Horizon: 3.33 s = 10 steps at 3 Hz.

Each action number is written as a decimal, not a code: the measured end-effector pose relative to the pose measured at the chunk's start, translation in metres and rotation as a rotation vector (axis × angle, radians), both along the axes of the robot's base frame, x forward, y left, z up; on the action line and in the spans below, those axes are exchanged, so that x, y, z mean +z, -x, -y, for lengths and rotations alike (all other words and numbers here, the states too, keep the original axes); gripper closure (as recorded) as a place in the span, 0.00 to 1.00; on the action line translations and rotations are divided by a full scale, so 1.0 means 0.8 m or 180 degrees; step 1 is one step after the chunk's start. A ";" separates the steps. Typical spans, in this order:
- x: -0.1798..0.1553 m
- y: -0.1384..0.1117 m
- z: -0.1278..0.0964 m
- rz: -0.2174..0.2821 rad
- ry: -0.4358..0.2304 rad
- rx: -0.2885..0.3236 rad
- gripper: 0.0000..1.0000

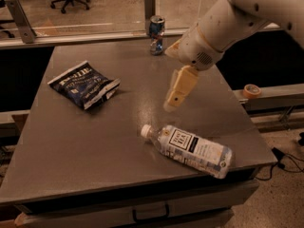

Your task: Pick blue chip bag

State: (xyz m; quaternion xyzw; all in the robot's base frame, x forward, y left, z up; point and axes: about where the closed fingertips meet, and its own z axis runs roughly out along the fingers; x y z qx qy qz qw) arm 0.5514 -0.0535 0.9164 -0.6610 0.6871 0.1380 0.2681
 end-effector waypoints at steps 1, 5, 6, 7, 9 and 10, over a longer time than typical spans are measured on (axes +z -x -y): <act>-0.018 -0.025 -0.070 -0.0047 -0.0383 0.0177 0.00; -0.092 -0.096 -0.244 -0.0155 -0.1051 0.0211 0.18; -0.101 -0.100 -0.254 -0.0259 -0.1104 0.0141 0.41; -0.083 -0.098 -0.253 -0.0243 -0.1233 0.0137 0.64; -0.005 -0.090 -0.201 0.0020 -0.1732 0.0080 1.00; 0.035 -0.089 -0.177 0.0133 -0.2077 0.0085 1.00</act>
Offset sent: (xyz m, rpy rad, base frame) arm 0.0473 0.1861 -0.0387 0.3314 -0.0159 0.1828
